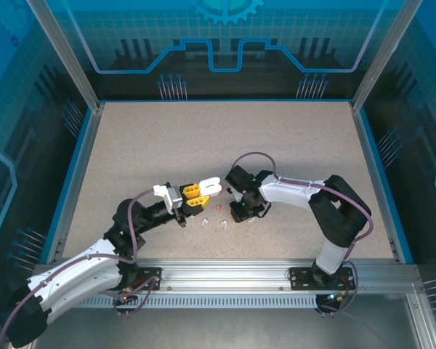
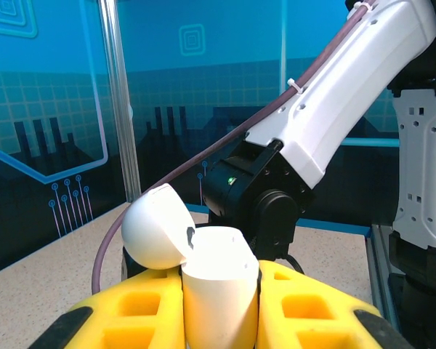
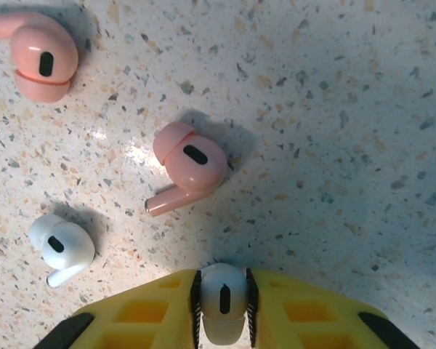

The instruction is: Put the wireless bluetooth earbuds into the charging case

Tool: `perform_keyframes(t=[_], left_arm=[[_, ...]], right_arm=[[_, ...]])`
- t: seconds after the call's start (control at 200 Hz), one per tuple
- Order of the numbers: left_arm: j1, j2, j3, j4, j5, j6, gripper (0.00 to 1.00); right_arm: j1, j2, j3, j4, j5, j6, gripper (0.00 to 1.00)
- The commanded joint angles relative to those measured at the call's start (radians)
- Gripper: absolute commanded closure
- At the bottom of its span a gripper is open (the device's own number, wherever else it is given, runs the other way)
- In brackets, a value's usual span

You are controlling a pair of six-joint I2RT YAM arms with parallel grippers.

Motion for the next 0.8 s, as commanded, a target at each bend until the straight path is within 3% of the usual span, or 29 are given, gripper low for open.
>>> perform_keyframes(t=[0.0, 0.345, 0.635, 0.795], left_arm=[[-0.007, -0.016, -0.009, 0.008, -0.022, 0.022, 1.0], [-0.008, -0.005, 0.006, -0.014, -0.023, -0.014, 1.0], [-0.007, 0.095, 0.029, 0.011, -0.018, -0.109, 1.0], [-0.007, 0.148, 0.04, 0.043, -0.012, -0.132, 1.0]], right_arm=[[0.018, -0.059, -0.014, -0.014, 0.012, -0.014, 0.75], [0.02, -0.364, -0.095, 0.048, 0.135, -0.095, 0.79], [0.044, -0.761, -0.199, 0.236, 0.269, -0.366, 0.79], [0.059, -0.88, -0.197, 0.325, 0.278, -0.52, 0.79]])
